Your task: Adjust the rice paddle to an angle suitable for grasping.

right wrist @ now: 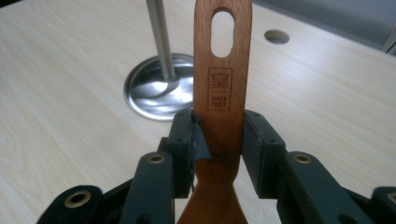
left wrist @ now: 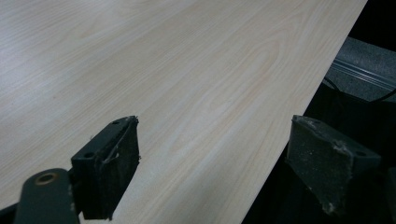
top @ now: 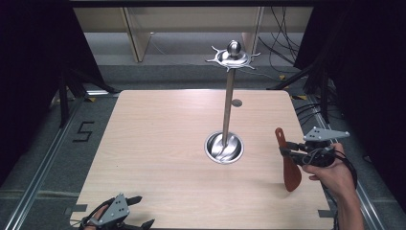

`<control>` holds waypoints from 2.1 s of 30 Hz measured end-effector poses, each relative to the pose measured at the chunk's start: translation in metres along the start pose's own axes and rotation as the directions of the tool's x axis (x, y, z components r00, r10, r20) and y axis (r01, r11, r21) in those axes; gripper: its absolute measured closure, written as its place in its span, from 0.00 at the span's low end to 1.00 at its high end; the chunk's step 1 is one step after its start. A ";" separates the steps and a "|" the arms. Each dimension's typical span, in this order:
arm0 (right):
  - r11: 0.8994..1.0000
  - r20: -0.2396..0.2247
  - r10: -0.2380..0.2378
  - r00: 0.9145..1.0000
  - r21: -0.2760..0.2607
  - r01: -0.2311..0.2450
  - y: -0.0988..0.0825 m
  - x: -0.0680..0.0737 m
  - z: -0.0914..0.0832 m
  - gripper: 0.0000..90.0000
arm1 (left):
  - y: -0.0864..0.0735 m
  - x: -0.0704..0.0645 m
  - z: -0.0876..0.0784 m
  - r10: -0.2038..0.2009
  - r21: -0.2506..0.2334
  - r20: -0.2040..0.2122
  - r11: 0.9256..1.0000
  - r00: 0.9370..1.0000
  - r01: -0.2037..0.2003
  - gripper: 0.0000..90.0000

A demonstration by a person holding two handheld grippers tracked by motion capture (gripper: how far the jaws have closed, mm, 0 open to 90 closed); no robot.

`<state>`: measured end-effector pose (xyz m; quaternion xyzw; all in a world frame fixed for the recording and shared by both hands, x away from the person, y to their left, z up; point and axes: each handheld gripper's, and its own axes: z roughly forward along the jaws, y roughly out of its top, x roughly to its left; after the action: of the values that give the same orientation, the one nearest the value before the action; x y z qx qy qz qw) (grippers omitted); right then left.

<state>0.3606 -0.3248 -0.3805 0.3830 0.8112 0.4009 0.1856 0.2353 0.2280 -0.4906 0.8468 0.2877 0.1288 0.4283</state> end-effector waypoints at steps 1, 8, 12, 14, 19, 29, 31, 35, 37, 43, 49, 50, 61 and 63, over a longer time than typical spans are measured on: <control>1.000 0.001 0.015 1.000 -0.007 -0.015 0.001 0.001 -0.001 0.75 | 0.000 0.000 0.000 -0.002 -0.001 0.000 1.000 1.000 0.002 0.18; 0.998 0.006 0.013 1.000 -0.060 -0.013 0.011 0.000 -0.004 0.75 | 0.000 0.000 0.001 -0.003 -0.008 0.002 1.000 1.000 0.003 0.18; 0.993 0.016 0.007 1.000 -0.121 -0.005 0.018 0.004 -0.004 0.75 | -0.001 0.000 0.002 -0.006 -0.015 -0.006 1.000 1.000 0.006 0.18; 0.991 0.014 -0.010 1.000 -0.130 0.012 0.023 0.006 -0.007 0.75 | -0.001 0.000 0.002 -0.006 -0.015 -0.007 1.000 1.000 0.006 0.18; 0.983 0.010 -0.015 1.000 -0.180 0.017 0.037 0.013 -0.012 0.75 | -0.001 0.000 0.001 -0.008 -0.015 -0.007 1.000 1.000 0.008 0.18; 0.977 -0.003 -0.054 0.999 -0.205 0.053 0.060 0.024 -0.018 0.75 | 0.000 -0.001 0.001 -0.017 -0.015 0.005 1.000 1.000 0.017 0.18; 0.973 -0.003 -0.063 0.998 -0.222 0.061 0.066 0.026 -0.020 0.75 | -0.001 -0.001 0.002 -0.017 -0.031 0.003 0.999 1.000 0.017 0.18; 0.965 0.002 -0.077 0.997 -0.251 0.075 0.076 0.029 -0.023 0.75 | -0.001 -0.001 0.001 -0.016 -0.024 0.001 1.000 1.000 0.017 0.18; 0.964 -0.005 -0.079 0.997 -0.255 0.075 0.079 0.030 -0.024 0.75 | 0.000 0.000 0.001 -0.003 -0.032 0.004 0.999 1.000 0.003 0.18; 0.953 0.016 -0.111 0.994 -0.283 0.111 0.093 0.034 -0.030 0.75 | -0.001 0.000 0.002 -0.009 -0.017 -0.007 1.000 1.000 0.009 0.18; 0.952 0.010 -0.115 0.993 -0.286 0.114 0.105 0.038 -0.036 0.75 | -0.001 -0.001 0.002 -0.013 -0.024 -0.003 1.000 1.000 0.013 0.18; 0.947 0.014 -0.125 0.992 -0.296 0.123 0.107 0.038 -0.036 0.75 | -0.001 -0.001 0.002 -0.017 -0.030 0.005 0.999 1.000 0.018 0.18; 0.940 0.019 -0.119 0.993 -0.321 0.118 0.127 0.044 -0.041 0.75 | 0.000 0.000 0.001 0.006 -0.031 0.004 1.000 1.000 -0.006 0.18; 0.935 0.009 -0.123 0.992 -0.333 0.119 0.130 0.044 -0.041 0.75 | -0.001 -0.001 0.001 -0.025 -0.030 0.002 0.999 1.000 0.025 0.18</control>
<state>0.3691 -0.2616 -0.2520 0.2931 0.7550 0.5223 0.2671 0.2343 0.2269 -0.4918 0.8367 0.2960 0.1272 0.4429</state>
